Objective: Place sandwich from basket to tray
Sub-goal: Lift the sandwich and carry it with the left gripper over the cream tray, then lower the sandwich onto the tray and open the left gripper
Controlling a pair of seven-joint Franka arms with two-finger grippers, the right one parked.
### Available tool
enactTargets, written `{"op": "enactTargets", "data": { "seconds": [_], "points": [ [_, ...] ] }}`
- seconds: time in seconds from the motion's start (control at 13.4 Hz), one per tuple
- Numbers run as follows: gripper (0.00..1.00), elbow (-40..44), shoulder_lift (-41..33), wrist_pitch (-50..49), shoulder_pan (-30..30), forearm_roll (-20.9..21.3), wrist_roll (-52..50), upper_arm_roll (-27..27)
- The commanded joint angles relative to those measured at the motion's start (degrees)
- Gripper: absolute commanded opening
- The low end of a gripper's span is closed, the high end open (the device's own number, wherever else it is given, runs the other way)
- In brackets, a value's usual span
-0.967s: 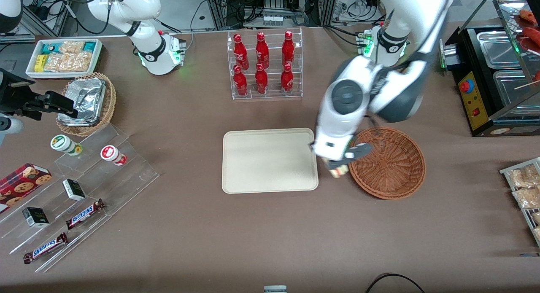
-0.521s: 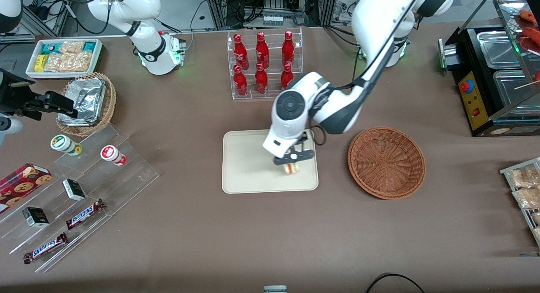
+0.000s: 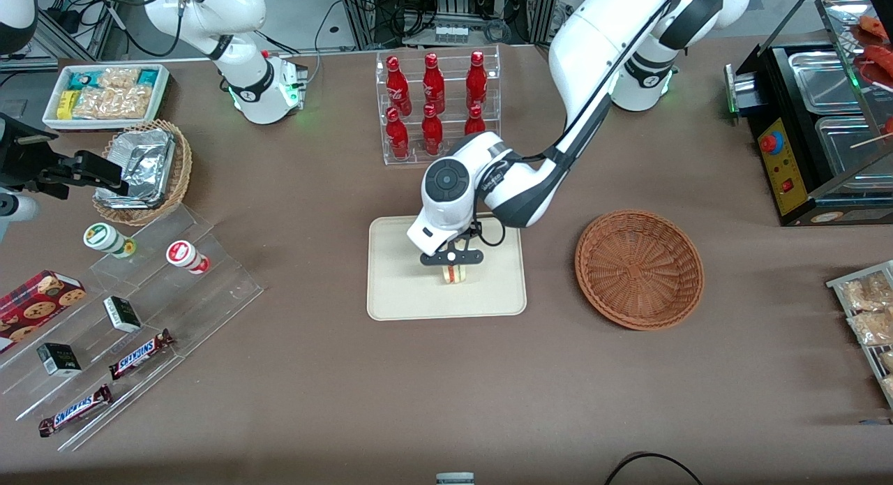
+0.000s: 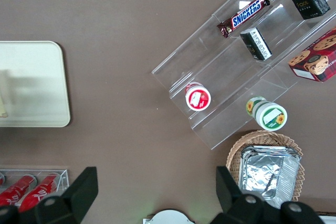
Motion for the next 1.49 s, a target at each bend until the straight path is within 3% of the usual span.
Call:
{"op": "enactTargets", "data": {
  "seconds": [0.0, 0.82, 0.89, 0.97, 1.04, 1.41],
  "points": [
    [0.00, 2.1, 2.2, 0.1, -1.7, 0.8, 1.3, 0.3],
    [0.02, 2.2, 4.1, 4.9, -1.8, 0.9, 0.9, 0.5],
    [0.11, 2.2, 4.2, 4.9, -1.9, 0.9, 0.9, 0.5],
    [0.45, 2.2, 4.2, 4.9, -1.8, 0.9, 0.9, 0.5],
    [0.98, 2.2, 4.2, 4.9, -1.9, 1.0, 0.9, 0.6],
    [1.00, 2.0, -0.6, 2.0, -1.0, 0.2, 0.6, 0.6]
  ]
}}
